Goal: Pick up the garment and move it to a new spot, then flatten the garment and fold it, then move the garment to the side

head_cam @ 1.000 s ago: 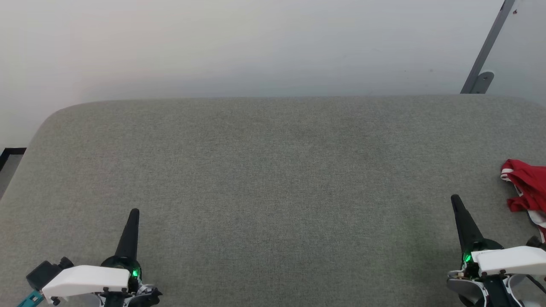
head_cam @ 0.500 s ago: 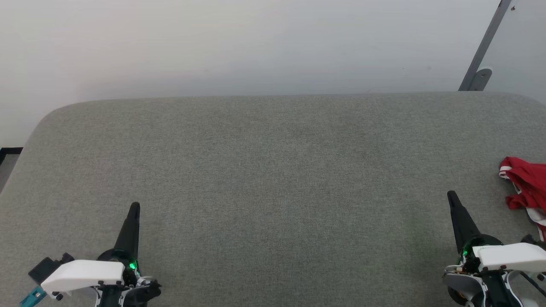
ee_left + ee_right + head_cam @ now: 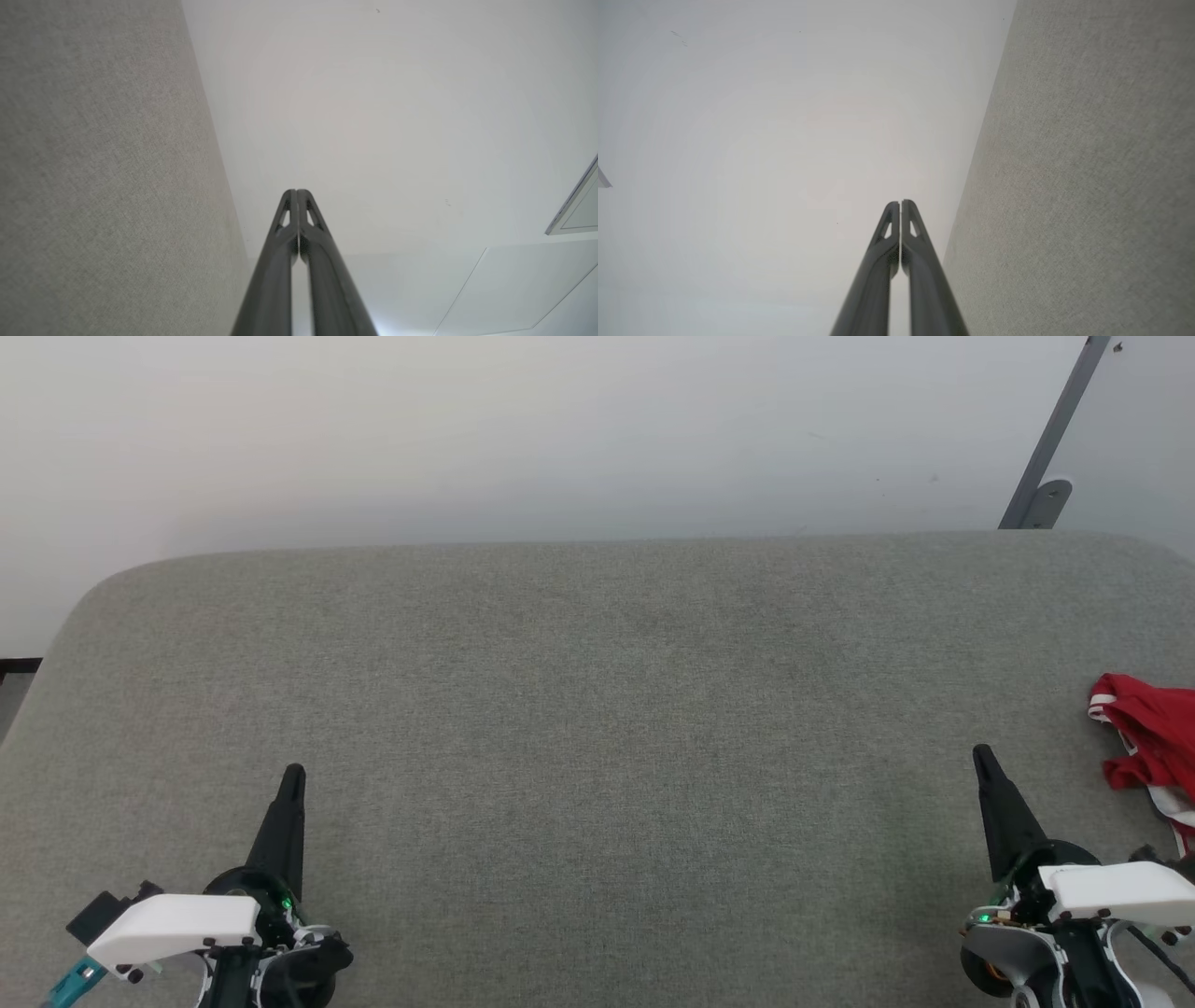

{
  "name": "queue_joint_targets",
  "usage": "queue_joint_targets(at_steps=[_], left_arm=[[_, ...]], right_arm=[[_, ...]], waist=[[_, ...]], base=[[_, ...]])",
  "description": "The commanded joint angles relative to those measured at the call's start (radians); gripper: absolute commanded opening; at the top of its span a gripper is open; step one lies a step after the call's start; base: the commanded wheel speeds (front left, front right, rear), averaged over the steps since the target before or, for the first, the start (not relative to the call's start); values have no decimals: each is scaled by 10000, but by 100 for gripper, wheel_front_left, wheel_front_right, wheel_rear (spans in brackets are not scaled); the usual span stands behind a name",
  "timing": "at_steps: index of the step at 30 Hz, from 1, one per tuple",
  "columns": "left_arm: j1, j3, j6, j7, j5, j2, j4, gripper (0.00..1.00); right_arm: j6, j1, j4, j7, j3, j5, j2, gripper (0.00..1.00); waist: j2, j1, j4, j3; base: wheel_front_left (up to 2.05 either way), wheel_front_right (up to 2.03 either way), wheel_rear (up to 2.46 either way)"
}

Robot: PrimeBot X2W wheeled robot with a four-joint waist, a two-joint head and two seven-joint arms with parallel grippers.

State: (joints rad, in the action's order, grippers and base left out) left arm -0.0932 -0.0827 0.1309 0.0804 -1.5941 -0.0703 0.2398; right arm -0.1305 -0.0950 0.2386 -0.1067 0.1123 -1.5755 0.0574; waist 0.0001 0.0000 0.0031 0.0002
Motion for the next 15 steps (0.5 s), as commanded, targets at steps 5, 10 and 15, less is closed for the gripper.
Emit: queue_joint_targets(at_steps=[5, 10, 15], left_arm=[[-202, -78, -4, 167, -395, 14, 50, 0], [-212, -97, -4, 183, -404, 31, 58, 0], [-213, -111, -4, 183, -381, 41, 57, 0]], right_arm=[[-4, -208, 84, -110, 34, -373, -98, 0], [-4, -168, 86, -93, 30, -388, -93, 0], [-4, -168, 81, -92, 30, -388, -93, 0]], waist=[[-1, 0, -26, 24], [-1, 0, -31, 29], [-1, 0, -31, 29]], base=[[0, 0, 0], [0, 0, 0], [0, 0, 0]])
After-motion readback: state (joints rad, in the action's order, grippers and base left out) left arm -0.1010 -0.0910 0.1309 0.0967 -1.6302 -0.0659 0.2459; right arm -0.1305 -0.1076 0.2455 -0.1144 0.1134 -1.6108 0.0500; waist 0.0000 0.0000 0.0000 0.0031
